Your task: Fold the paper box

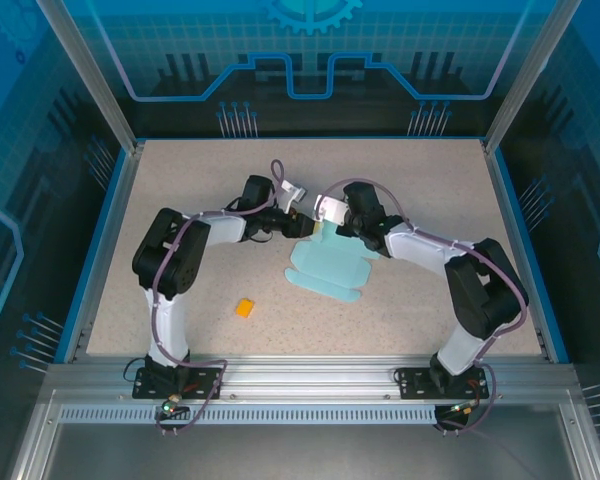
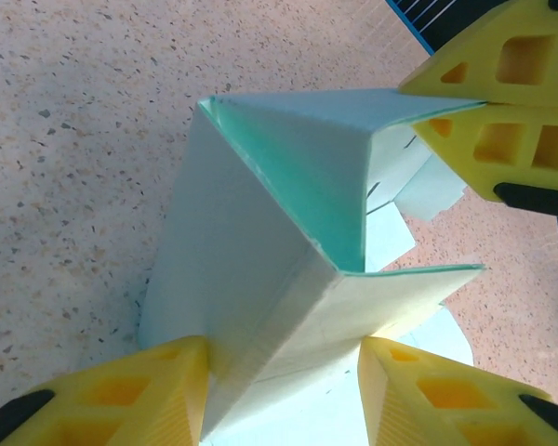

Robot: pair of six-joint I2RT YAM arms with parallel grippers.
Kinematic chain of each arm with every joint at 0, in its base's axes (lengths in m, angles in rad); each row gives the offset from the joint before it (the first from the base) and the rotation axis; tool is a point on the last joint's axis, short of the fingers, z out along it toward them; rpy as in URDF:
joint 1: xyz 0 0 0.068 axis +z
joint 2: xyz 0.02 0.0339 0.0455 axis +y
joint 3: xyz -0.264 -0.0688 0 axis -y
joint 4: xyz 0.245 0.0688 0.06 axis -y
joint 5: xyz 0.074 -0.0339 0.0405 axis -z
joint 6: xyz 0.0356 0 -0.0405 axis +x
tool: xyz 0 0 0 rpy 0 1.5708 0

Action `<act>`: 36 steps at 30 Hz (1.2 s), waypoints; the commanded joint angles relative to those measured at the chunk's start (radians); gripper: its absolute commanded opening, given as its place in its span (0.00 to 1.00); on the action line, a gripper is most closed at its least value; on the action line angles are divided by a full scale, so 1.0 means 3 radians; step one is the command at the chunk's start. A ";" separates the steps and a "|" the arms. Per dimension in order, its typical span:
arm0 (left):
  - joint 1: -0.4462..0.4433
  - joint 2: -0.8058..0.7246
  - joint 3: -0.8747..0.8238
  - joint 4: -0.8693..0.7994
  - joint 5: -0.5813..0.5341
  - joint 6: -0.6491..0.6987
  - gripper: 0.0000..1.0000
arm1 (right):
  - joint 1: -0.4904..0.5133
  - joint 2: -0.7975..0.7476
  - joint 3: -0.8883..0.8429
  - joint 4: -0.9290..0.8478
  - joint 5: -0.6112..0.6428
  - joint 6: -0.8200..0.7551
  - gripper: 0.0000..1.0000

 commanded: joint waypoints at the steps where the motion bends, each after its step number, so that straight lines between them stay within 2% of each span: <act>1: -0.0083 -0.0201 -0.0159 0.0289 -0.0040 -0.0046 0.46 | 0.0143 -0.0162 -0.0080 0.0012 -0.0065 0.0073 0.00; 7: -0.0082 -0.0205 -0.0297 0.0478 -0.0067 -0.0049 0.46 | 0.0198 -0.0190 -0.0167 0.0103 0.0031 0.0020 0.00; 26: 0.0054 -0.0133 -0.0190 0.0216 0.0007 -0.0028 0.49 | 0.0321 -0.0116 -0.0690 0.0955 0.0328 -0.0477 0.00; 36: 0.0051 -0.0085 -0.0141 0.0172 -0.0109 -0.0058 0.50 | 0.0413 0.0017 -0.0856 0.1297 0.0540 -0.0659 0.00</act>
